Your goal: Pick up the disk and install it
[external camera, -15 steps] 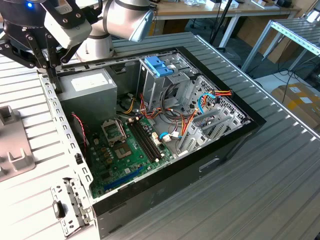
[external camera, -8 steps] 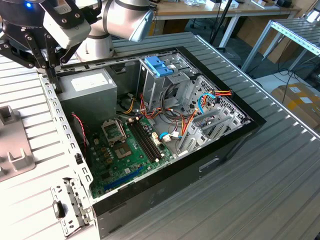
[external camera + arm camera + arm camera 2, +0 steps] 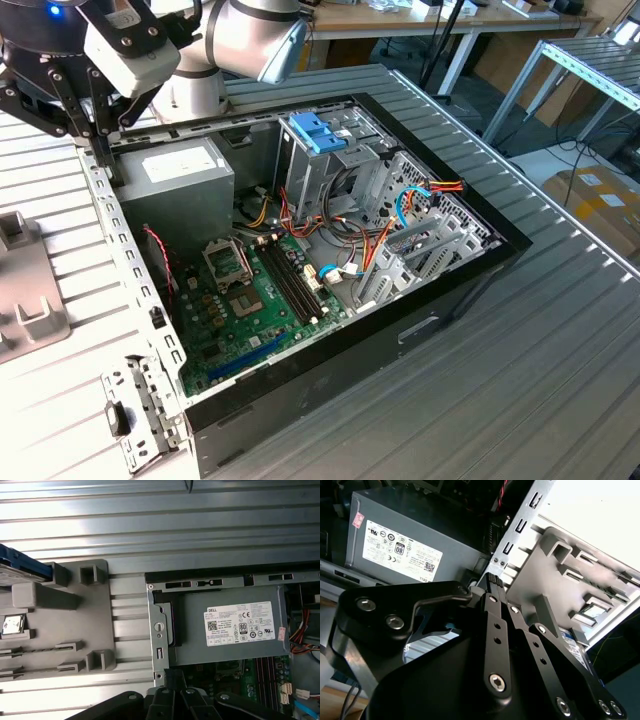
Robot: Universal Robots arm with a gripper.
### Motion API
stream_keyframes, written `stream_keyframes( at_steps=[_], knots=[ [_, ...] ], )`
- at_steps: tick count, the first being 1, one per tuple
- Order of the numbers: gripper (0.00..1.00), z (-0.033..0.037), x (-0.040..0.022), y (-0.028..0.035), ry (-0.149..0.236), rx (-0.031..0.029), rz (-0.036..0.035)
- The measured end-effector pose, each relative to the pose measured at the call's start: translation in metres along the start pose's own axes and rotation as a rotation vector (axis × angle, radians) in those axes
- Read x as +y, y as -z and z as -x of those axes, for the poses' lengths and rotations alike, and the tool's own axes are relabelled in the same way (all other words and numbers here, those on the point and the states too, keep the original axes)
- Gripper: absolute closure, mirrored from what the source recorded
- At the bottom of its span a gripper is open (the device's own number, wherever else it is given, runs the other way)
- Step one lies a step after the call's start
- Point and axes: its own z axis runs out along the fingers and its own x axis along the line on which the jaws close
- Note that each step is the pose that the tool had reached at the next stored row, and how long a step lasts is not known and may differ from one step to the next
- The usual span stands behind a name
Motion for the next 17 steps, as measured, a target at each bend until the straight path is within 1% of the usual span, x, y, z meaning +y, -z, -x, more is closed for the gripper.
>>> stream_keyframes(
  at_steps=[17],
  knots=[
    [0.89, -0.0032, -0.0002, 0.0000, 0.000, 0.0000, 0.0000]
  ],
)
